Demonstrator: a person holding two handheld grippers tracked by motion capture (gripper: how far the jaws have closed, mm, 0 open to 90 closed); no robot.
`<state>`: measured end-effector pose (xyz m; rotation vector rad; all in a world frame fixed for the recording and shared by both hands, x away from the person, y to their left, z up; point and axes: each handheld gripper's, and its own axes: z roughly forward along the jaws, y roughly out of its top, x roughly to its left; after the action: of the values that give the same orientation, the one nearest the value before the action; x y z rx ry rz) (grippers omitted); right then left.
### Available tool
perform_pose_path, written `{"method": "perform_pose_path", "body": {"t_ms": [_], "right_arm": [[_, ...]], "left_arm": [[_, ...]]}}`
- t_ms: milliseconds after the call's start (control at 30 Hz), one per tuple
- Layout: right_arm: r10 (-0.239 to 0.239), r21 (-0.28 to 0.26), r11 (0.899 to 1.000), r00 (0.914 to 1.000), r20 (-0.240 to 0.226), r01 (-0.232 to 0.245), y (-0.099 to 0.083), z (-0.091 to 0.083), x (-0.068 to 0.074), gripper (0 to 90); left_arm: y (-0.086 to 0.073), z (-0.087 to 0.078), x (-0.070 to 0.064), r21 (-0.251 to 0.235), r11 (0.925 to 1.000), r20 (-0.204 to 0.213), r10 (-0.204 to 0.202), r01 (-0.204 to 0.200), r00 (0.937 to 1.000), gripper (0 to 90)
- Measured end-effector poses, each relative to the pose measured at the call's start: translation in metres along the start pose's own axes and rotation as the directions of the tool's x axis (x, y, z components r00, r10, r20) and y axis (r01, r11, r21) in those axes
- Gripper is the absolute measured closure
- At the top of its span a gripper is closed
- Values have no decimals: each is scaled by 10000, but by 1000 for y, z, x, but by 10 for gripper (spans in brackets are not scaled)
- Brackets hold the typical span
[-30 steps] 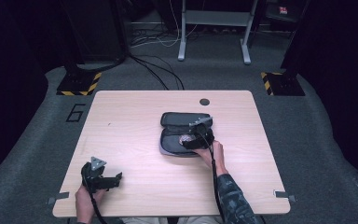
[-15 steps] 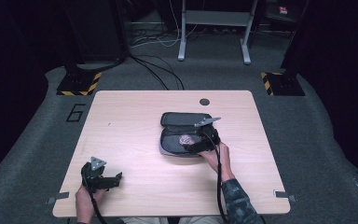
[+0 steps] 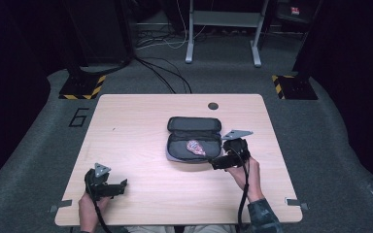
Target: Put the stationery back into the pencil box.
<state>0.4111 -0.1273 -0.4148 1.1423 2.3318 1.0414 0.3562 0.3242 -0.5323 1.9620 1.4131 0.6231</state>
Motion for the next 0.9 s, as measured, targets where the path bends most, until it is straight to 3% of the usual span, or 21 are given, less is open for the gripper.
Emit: {"method": "perform_pose_path", "body": {"t_ms": [200, 367, 633, 900], "right_arm": [[411, -210, 9990, 9963, 760, -396, -31, -29, -13, 24], [966, -289, 9952, 9855, 1394, -935, -64, -45, -29, 20], [2258, 1, 9730, 9525, 2041, -2307, -122, -49, -51, 9], [2919, 75, 9525, 9198, 2623, -3044, -165, -36, -67, 0]], "left_arm": [[0, 0, 0, 2, 10000, -14, -1, 1, 10000, 8], [0, 0, 0, 2, 10000, 5, -9, 9, 10000, 8], [0, 0, 0, 3, 10000, 11, 3, -3, 10000, 8], [0, 0, 0, 5, 10000, 7, 3, -3, 10000, 8]]}}
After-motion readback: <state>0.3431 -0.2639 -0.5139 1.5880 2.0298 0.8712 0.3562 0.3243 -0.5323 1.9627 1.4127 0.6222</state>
